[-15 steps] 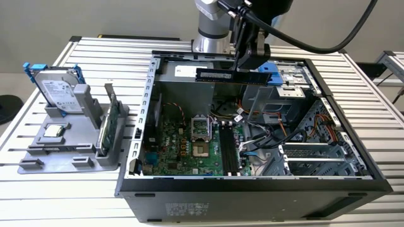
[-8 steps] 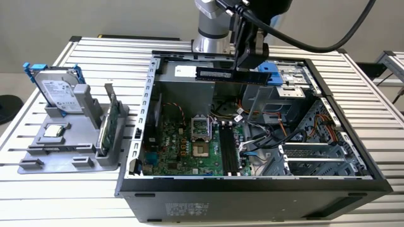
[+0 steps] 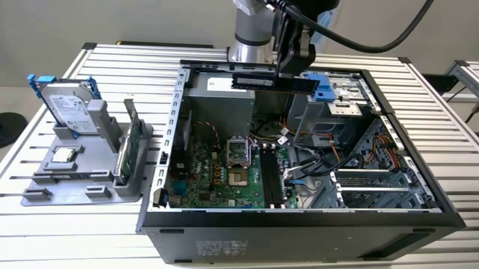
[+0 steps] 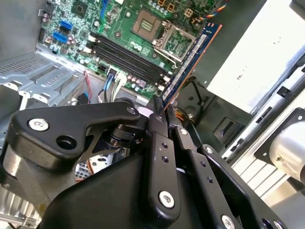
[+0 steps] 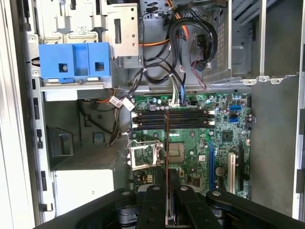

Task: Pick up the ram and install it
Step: 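Insert the ram into the slot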

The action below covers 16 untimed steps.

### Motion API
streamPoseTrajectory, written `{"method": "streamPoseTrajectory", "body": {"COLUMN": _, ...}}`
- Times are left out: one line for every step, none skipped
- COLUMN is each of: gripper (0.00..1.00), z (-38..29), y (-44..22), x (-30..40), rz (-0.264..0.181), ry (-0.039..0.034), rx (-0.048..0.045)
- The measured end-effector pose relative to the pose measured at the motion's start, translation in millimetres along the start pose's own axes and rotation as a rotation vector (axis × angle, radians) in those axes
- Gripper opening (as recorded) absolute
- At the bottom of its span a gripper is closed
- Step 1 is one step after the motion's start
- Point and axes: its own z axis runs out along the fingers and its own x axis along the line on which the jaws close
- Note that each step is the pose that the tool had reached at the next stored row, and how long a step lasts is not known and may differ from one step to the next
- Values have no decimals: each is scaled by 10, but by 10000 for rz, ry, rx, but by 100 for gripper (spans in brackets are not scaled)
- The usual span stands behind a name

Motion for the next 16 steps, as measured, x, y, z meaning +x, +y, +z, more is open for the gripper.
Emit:
{"method": "streamPoseTrajectory", "body": {"gripper": 0, "z": 0, "y": 0, "x": 15, "rz": 0, "ry": 0, "rx": 0}}
{"method": "streamPoseTrajectory", "body": {"gripper": 0, "z": 0, "y": 1, "x": 27, "rz": 0, "ry": 0, "rx": 0}}
{"method": "streamPoseTrajectory", "body": {"gripper": 0, "z": -1, "y": 1, "x": 40, "rz": 0, "ry": 0, "rx": 0}}
{"method": "streamPoseTrajectory", "body": {"gripper": 0, "z": -1, "y": 2, "x": 52, "rz": 0, "ry": -1, "rx": 0}}
{"method": "streamPoseTrajectory", "body": {"gripper": 0, "z": -1, "y": 2, "x": 63, "rz": -1, "ry": 0, "rx": 0}}
{"method": "streamPoseTrajectory", "body": {"gripper": 0, "z": -1, "y": 3, "x": 73, "rz": -1, "ry": 0, "rx": 0}}
{"method": "streamPoseTrajectory", "body": {"gripper": 0, "z": -1, "y": 3, "x": 86, "rz": 0, "ry": 1, "rx": 0}}
{"method": "streamPoseTrajectory", "body": {"gripper": 0, "z": -1, "y": 3, "x": 97, "rz": 0, "ry": 0, "rx": 0}}
{"method": "streamPoseTrajectory", "body": {"gripper": 0, "z": -1, "y": 3, "x": 108, "rz": 1, "ry": 0, "rx": 0}}
{"method": "streamPoseTrajectory", "body": {"gripper": 0, "z": -2, "y": 3, "x": 118, "rz": 1, "ry": 0, "rx": 0}}
{"method": "streamPoseTrajectory", "body": {"gripper": 0, "z": -2, "y": 3, "x": 128, "rz": 0, "ry": -1, "rx": 0}}
{"method": "streamPoseTrajectory", "body": {"gripper": 0, "z": -2, "y": 3, "x": 136, "rz": 1, "ry": -1, "rx": 0}}
{"method": "streamPoseTrajectory", "body": {"gripper": 0, "z": -2, "y": 2, "x": 143, "rz": 0, "ry": -1, "rx": 0}}
{"method": "streamPoseTrajectory", "body": {"gripper": 0, "z": -2, "y": 2, "x": 149, "rz": 0, "ry": 0, "rx": 0}}
{"method": "streamPoseTrajectory", "body": {"gripper": 0, "z": -2, "y": 2, "x": 155, "rz": 0, "ry": 1, "rx": 0}}
{"method": "streamPoseTrajectory", "body": {"gripper": 0, "z": -2, "y": 2, "x": 159, "rz": -1, "ry": 0, "rx": 0}}
